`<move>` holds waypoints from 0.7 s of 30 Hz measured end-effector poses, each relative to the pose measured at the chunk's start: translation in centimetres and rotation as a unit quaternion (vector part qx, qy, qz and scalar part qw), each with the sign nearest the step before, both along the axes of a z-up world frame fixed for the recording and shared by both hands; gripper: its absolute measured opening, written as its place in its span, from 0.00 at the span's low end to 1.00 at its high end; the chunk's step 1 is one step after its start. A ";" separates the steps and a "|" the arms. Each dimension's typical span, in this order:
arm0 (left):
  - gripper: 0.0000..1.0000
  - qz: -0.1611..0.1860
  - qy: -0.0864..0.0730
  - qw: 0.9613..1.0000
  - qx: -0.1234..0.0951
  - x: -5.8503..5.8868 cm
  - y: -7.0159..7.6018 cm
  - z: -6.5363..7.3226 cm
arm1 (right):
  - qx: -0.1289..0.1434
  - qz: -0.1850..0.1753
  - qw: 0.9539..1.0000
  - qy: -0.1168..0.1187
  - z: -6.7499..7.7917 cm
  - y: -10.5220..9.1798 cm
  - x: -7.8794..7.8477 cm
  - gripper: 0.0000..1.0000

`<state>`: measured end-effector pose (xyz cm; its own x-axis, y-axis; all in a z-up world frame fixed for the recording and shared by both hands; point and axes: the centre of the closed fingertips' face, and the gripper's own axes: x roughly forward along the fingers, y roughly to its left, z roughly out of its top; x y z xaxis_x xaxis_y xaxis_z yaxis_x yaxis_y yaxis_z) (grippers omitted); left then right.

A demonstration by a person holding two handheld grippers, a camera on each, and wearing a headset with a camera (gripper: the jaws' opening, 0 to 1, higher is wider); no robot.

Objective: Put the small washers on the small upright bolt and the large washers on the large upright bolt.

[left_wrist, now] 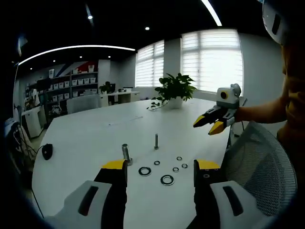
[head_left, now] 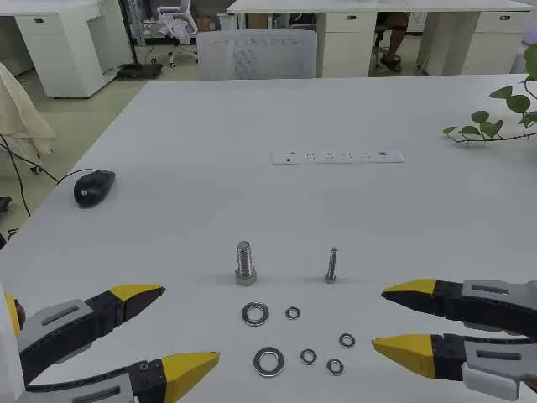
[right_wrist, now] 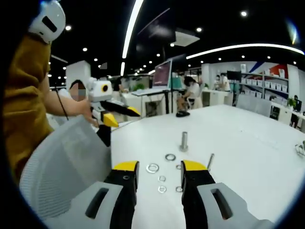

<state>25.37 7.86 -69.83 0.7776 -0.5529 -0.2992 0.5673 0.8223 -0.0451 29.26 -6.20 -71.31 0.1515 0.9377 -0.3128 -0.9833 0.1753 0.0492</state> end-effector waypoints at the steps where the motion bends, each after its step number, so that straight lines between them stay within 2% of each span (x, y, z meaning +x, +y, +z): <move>1: 0.55 0.000 0.000 1.000 0.002 0.0 0.0 0.0 | 0.000 -0.001 1.000 -0.001 0.0 0.0 0.1 0.36; 4: 0.55 -0.003 -0.001 1.000 0.001 0.0 -0.2 -0.1 | -0.003 0.000 1.000 -0.002 -0.3 0.0 0.0 0.36; 6: 0.55 -0.010 0.006 1.000 0.006 -0.2 -0.5 -0.5 | -0.013 0.006 1.000 -0.001 -0.9 0.0 -0.3 0.36; 9: 0.54 -0.021 0.004 1.000 0.016 -0.5 -0.9 -0.6 | -0.026 0.014 1.000 -0.004 -1.4 0.0 -0.5 0.36; 21: 0.54 -0.019 0.010 1.000 0.016 -0.5 -0.9 -0.8 | -0.032 0.011 0.999 -0.005 -1.4 0.0 -0.8 0.36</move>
